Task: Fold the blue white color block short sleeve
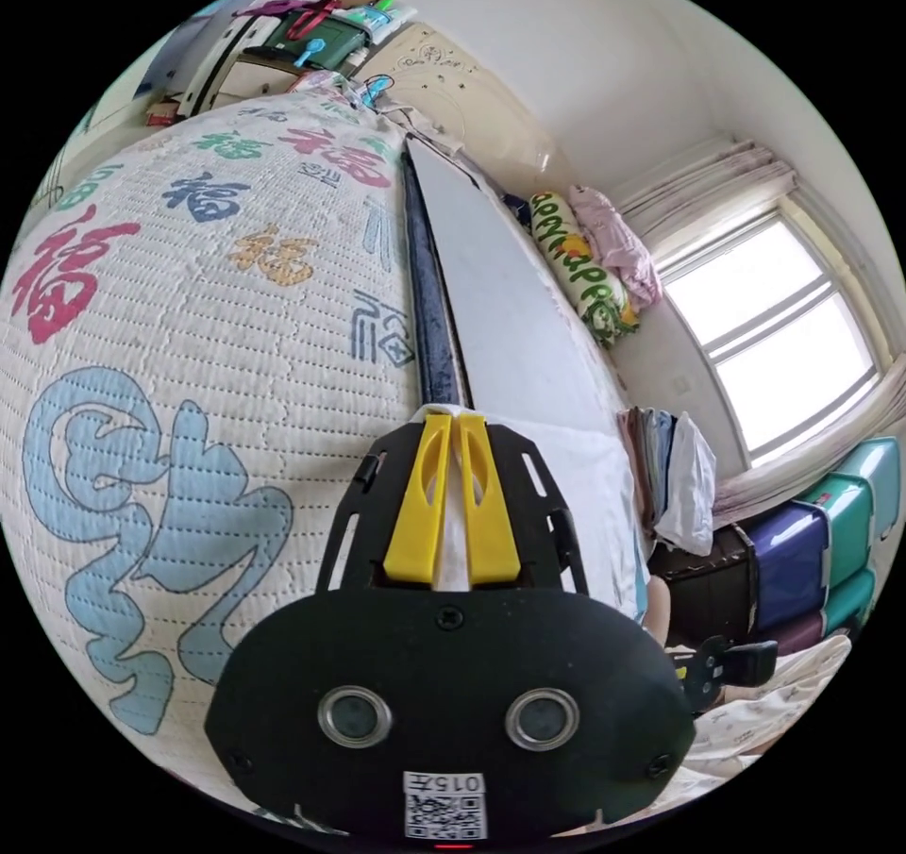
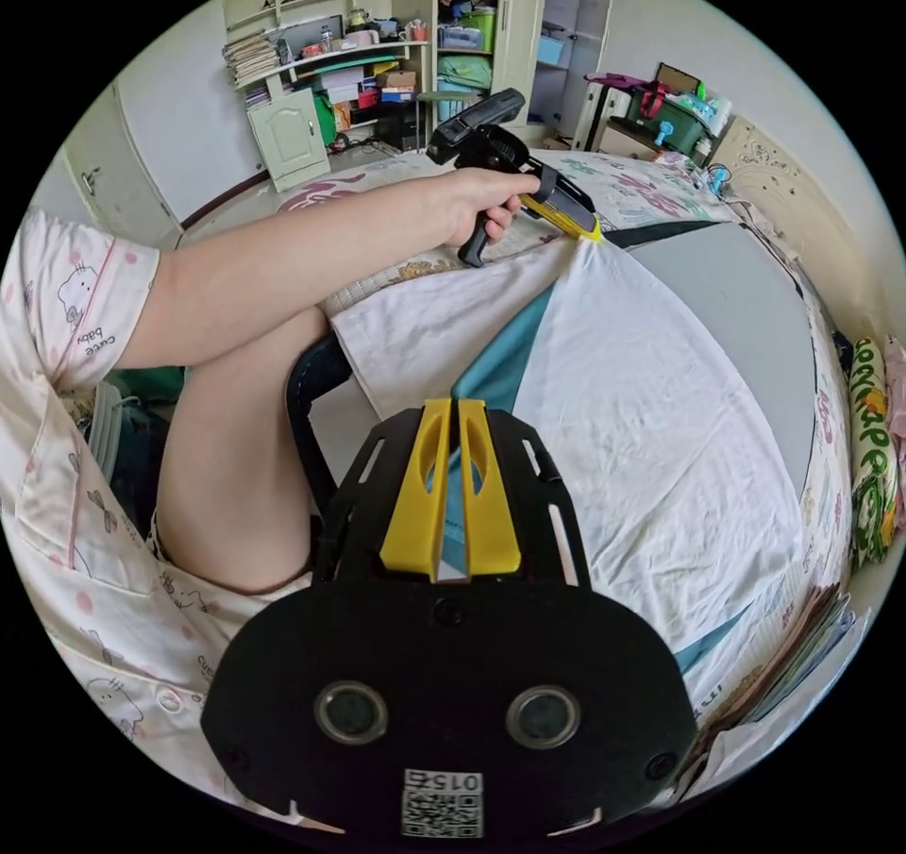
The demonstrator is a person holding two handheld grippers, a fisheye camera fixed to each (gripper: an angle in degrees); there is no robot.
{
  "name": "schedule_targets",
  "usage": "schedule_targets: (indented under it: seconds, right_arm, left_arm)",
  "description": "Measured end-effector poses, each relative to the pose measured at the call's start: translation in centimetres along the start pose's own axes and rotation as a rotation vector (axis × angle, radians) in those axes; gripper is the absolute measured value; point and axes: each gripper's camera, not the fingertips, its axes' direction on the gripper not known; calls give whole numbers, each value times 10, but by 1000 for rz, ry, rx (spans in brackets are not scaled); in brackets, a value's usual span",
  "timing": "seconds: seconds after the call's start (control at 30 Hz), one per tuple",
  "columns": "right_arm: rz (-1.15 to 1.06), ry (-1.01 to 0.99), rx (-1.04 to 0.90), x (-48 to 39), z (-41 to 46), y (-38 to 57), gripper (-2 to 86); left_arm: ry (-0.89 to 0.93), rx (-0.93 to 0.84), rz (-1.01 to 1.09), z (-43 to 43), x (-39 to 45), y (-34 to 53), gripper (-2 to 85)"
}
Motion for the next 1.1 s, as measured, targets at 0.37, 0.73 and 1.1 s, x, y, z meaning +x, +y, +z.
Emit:
schedule_targets:
  seconds: [0.37, 0.73, 1.1]
  right_arm:
    - [363, 6, 208, 81, -166, -25, 59]
    - [877, 134, 338, 163, -342, 43, 55]
    - [1188, -18, 437, 181, -432, 63, 92]
  left_arm:
    - [-74, 179, 83, -147, 109, -55, 38]
    - [-7, 182, 573, -148, 413, -100, 59]
    - [-43, -216, 687, 22, 678, -275, 66]
